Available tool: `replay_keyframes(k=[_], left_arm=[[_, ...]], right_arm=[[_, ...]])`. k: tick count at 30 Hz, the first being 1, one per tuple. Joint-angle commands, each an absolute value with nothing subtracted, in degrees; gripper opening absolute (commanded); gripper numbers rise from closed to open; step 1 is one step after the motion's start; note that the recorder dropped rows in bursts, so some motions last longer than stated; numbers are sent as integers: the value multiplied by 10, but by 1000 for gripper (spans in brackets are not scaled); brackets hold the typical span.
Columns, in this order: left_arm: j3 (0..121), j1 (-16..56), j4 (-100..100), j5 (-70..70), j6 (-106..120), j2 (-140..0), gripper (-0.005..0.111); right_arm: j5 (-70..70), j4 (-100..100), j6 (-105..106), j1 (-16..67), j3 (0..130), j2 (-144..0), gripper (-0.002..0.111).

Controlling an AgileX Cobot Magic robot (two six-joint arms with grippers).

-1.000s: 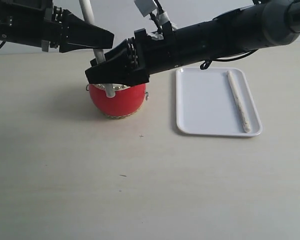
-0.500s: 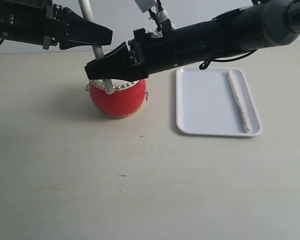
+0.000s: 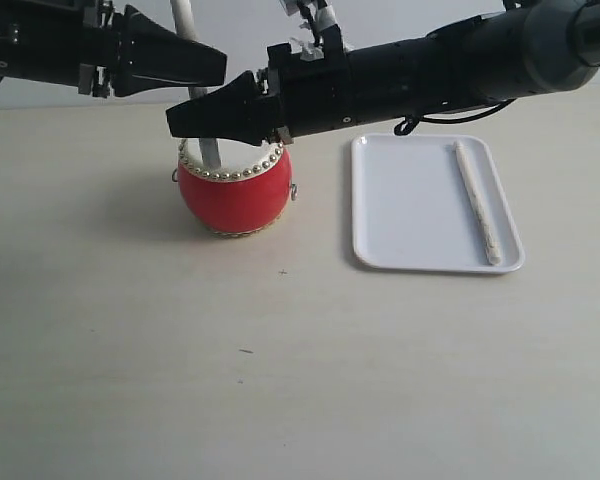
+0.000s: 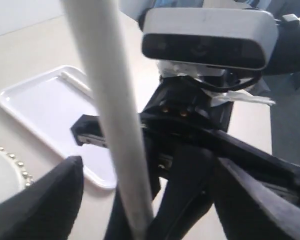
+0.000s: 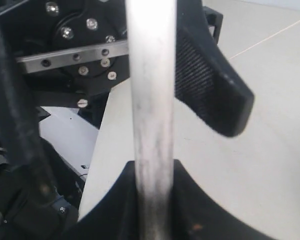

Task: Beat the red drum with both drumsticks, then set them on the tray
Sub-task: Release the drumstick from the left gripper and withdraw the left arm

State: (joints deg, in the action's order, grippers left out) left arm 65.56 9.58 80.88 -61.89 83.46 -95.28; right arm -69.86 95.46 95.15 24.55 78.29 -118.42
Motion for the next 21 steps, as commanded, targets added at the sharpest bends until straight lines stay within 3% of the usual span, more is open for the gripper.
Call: replay_keyframes(k=[1, 9, 11, 13, 14, 16, 21], left_arm=[[653, 56, 808, -616, 818, -947, 70], [653, -17, 804, -652, 811, -947, 69], [653, -41, 801, -659, 805, -947, 58], [653, -56, 798, -661, 805, -947, 36], [653, -63, 797, -664, 805, -947, 18], [653, -69, 797, -665, 805, -947, 0], [652, -69, 779, -622, 796, -947, 0]], right_arm=[[-700, 970, 928, 243, 780, -1180, 0], [-639, 995, 898, 243, 782, -1180, 0], [-558, 990, 878, 243, 782, -1180, 0], [-497, 973, 851, 243, 782, -1180, 0], [-473, 964, 847, 243, 782, -1180, 0], [-445, 964, 830, 243, 782, -1180, 0], [-369, 939, 782, 229, 782, -1179, 0]])
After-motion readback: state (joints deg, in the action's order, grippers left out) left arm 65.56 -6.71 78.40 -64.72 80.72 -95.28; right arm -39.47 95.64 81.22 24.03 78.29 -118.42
